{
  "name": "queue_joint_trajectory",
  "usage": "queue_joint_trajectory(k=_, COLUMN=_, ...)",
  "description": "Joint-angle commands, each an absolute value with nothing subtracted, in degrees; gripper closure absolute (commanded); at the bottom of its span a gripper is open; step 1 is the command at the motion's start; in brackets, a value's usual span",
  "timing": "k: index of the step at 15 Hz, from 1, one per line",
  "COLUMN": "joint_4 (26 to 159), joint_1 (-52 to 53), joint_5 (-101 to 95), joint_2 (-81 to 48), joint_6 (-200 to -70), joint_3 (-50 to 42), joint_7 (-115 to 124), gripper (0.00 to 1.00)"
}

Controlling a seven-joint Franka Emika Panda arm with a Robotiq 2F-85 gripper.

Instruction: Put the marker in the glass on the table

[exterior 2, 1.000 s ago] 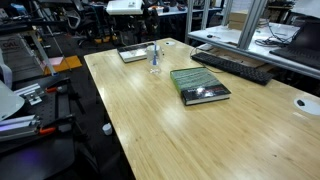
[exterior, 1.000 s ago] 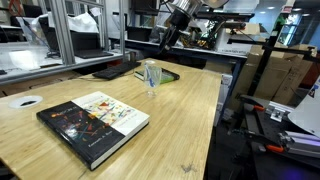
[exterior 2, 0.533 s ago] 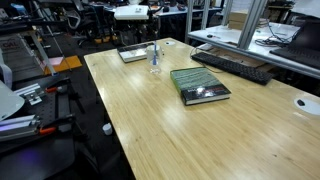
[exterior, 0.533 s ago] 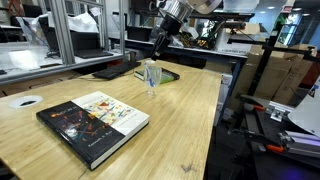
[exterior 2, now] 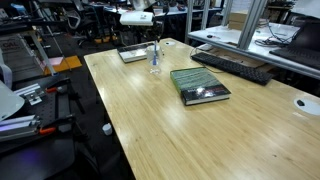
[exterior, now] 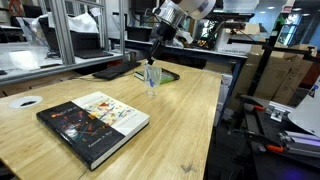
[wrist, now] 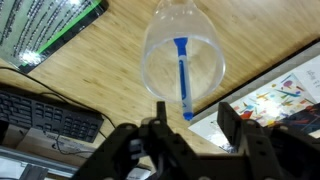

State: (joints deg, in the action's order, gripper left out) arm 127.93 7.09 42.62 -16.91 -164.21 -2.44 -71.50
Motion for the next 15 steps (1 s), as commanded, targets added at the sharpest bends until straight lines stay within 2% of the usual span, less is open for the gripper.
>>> queue_joint_trajectory(k=1, joint_4=125.46, joint_1=5.62, joint_5=44.88, joint_2=-18.88, joint_6=-163.58, joint_3=-1.15, joint_7=-73.96, gripper=0.55)
queue_joint_trajectory(k=2, joint_4=125.04, joint_1=5.48, joint_5=45.00, joint_2=-19.39, joint_6=-163.48, joint_3=-1.06, joint_7=-74.09, gripper=0.61)
queue_joint_trajectory(k=3, joint_4=124.59, joint_1=5.44, joint_5=44.97, joint_2=-19.95, joint_6=-163.44, joint_3=-1.05, joint_7=-74.03, gripper=0.60)
queue_joint_trajectory(k=4, joint_4=124.23, joint_1=5.29, joint_5=45.04, joint_2=-20.44, joint_6=-163.36, joint_3=-0.96, joint_7=-74.12, gripper=0.66)
queue_joint_trajectory(k=5, joint_4=123.78, joint_1=5.20, joint_5=45.01, joint_2=-20.91, joint_6=-163.28, joint_3=-0.91, joint_7=-74.08, gripper=0.60)
queue_joint_trajectory(k=7, joint_4=122.90, joint_1=4.97, joint_5=44.99, joint_2=-21.88, joint_6=-163.09, joint_3=-0.74, joint_7=-74.13, gripper=0.56)
queue_joint_trajectory(k=9, joint_4=121.91, joint_1=4.78, joint_5=44.81, joint_2=-22.77, joint_6=-162.87, joint_3=-0.51, joint_7=-74.09, gripper=0.56)
queue_joint_trajectory(k=10, joint_4=121.41, joint_1=4.62, joint_5=44.77, joint_2=-23.09, joint_6=-162.86, joint_3=-0.32, joint_7=-74.18, gripper=0.81)
queue_joint_trajectory(k=11, joint_4=121.08, joint_1=4.53, joint_5=44.67, joint_2=-23.22, joint_6=-162.82, joint_3=-0.21, joint_7=-74.13, gripper=0.84)
queue_joint_trajectory(k=13, joint_4=120.61, joint_1=4.53, joint_5=44.37, joint_2=-23.29, joint_6=-162.93, joint_3=-0.30, joint_7=-73.88, gripper=0.98)
queue_joint_trajectory(k=15, joint_4=120.69, joint_1=4.73, joint_5=43.97, joint_2=-22.83, joint_6=-163.24, joint_3=-0.60, joint_7=-73.52, gripper=1.00)
